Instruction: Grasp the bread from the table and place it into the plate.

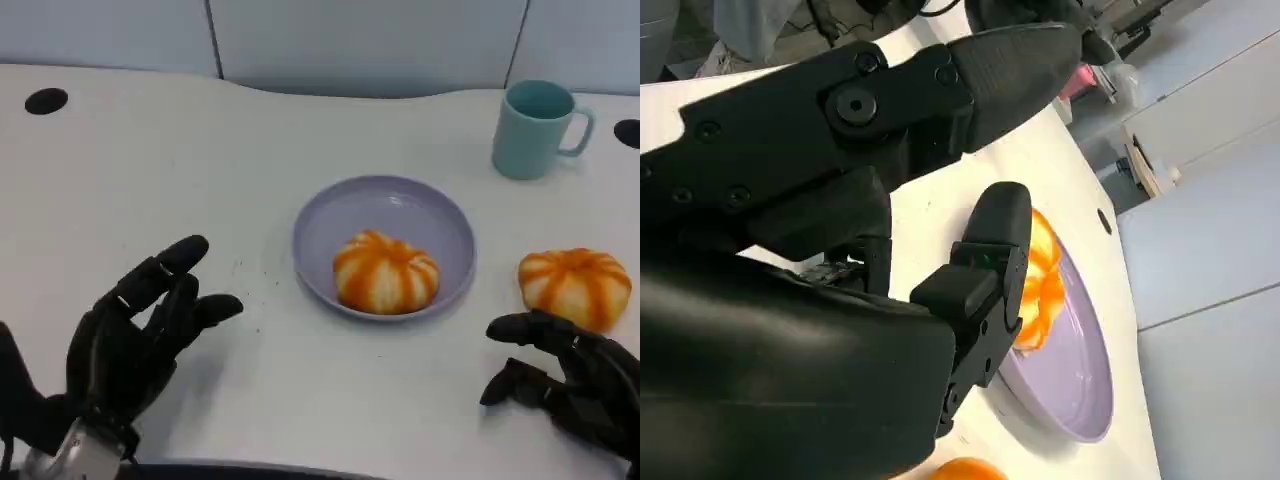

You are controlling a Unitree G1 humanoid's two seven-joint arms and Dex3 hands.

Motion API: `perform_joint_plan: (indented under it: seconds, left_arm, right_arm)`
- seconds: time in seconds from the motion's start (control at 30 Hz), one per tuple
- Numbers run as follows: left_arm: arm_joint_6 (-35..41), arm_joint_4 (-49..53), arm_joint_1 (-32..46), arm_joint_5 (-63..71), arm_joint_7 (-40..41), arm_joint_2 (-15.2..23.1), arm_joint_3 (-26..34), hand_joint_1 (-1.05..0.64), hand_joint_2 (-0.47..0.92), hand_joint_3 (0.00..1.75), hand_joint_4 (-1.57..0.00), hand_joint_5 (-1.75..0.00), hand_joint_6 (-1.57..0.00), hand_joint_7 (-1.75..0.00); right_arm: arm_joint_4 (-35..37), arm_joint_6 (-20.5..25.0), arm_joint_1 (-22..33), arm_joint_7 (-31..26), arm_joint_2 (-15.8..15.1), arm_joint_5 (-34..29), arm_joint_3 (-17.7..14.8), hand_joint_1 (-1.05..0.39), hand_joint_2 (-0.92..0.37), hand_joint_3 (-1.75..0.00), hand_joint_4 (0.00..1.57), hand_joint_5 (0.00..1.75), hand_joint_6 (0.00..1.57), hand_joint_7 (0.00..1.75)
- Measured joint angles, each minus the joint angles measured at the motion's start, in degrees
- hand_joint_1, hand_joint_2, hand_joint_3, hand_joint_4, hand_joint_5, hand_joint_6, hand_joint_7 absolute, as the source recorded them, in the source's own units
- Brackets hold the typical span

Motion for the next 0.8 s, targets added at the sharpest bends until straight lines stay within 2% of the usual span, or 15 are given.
perform_joint_plan:
  seconds: [0.1, 0.27, 0.4, 0.57, 0.8]
  left_arm:
    - [-1.1, 0.2, 0.4, 2.0, 0.5, 0.0, -0.5, -0.09, 0.56, 1.10, -0.73, -1.37, -0.88, -0.79]
    - [-3.5, 2.6, 0.6, 4.7, 0.8, 0.0, -1.0, -0.11, 0.67, 0.96, -0.80, -1.41, -0.81, -1.11]
    - [-3.6, 4.9, 0.5, 4.8, 0.8, 0.0, -0.7, -0.11, 0.70, 0.94, -0.86, -1.41, -0.78, -1.26]
    - [-4.4, 6.6, 0.3, 5.0, 0.9, 0.1, 0.2, -0.11, 0.61, 1.10, -0.87, -1.56, -0.77, -1.45]
    - [-4.4, 7.3, -0.1, 5.0, 2.2, -0.4, 1.1, -0.08, 0.50, 1.30, -0.85, -1.70, -0.77, -1.55]
  right_arm:
    - [-0.1, 0.0, 0.1, -0.2, 0.0, 0.0, 0.1, -0.42, -0.92, -0.14, 0.51, 1.35, 0.56, 0.91]
    - [-0.2, 0.4, 0.1, -0.2, 0.0, 0.1, 0.2, -0.41, -0.92, -0.13, 0.52, 1.34, 0.57, 0.90]
    - [-0.2, 0.6, 0.1, -0.2, 0.0, 0.4, 0.0, -0.40, -0.92, -0.10, 0.52, 1.33, 0.59, 0.90]
    - [-0.4, 0.9, 0.1, -0.4, 0.0, 0.4, 0.0, -0.40, -0.92, -0.10, 0.52, 1.32, 0.60, 0.89]
    - [-0.6, 1.0, 0.2, -0.4, -0.1, 0.3, 0.1, -0.41, -0.92, -0.12, 0.53, 1.32, 0.59, 0.88]
